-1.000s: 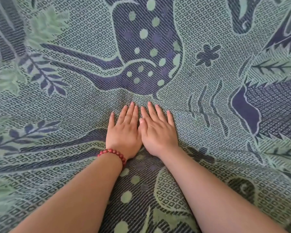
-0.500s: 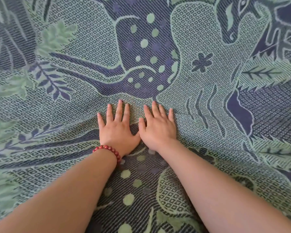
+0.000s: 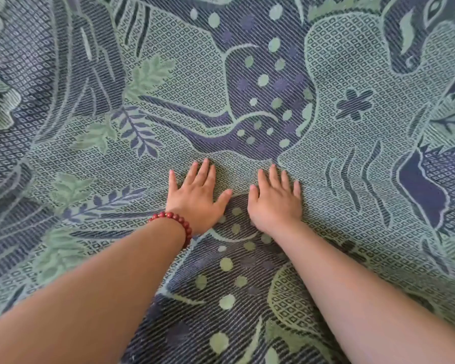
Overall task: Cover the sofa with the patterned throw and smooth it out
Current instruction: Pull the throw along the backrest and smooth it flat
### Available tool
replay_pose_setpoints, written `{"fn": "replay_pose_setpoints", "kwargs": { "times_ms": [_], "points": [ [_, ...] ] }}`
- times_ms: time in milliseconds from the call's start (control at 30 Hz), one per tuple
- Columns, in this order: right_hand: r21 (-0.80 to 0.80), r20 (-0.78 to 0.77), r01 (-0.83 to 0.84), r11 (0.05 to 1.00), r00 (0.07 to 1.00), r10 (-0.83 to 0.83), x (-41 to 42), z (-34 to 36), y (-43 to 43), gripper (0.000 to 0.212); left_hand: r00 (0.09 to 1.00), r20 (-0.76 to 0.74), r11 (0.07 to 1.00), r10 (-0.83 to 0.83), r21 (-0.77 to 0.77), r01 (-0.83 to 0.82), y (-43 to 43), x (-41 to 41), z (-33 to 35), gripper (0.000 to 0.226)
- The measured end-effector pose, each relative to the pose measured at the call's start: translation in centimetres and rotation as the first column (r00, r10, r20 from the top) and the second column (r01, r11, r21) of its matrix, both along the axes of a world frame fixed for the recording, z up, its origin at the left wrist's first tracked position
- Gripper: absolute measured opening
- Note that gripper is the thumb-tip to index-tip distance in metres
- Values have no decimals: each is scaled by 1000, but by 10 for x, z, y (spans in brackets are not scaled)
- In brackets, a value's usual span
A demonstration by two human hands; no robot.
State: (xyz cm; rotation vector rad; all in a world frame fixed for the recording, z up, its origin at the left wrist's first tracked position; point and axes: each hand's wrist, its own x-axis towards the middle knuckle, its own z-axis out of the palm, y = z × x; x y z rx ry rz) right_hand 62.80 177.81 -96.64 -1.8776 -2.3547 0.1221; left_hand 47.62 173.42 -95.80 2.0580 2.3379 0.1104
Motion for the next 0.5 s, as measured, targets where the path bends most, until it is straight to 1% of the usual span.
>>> {"fn": "replay_pose_setpoints", "kwargs": {
  "times_ms": [67, 100, 200, 300, 400, 500],
  "points": [
    [-27, -66, 20, 999, 998, -22, -17, 7, -9, 58, 998, -35, 998, 54, 24, -53, -10, -26, 5, 77],
    [-39, -102, -2, 999, 995, -2, -28, 10, -13, 58, 997, -45, 998, 64, 22, -63, -14, -38, 7, 79],
    [-75, -196, -148, 986, 972, 131, -68, 20, -24, 56, 996, -68, 998, 59, 30, -57, -23, -71, 14, 80],
    [-83, -258, -217, 973, 947, 190, -116, 27, -35, 55, 996, -73, 998, 60, 39, -57, -30, -107, 17, 76],
    [-75, -288, -194, 978, 943, 165, -157, 26, -40, 54, 999, -49, 999, -1, 41, 3, -31, -131, 10, 69],
    [-53, -240, -100, 994, 967, 84, -180, 14, -41, 54, 998, 17, 998, -53, 35, 53, -27, -138, -3, 65]
  ]
}}
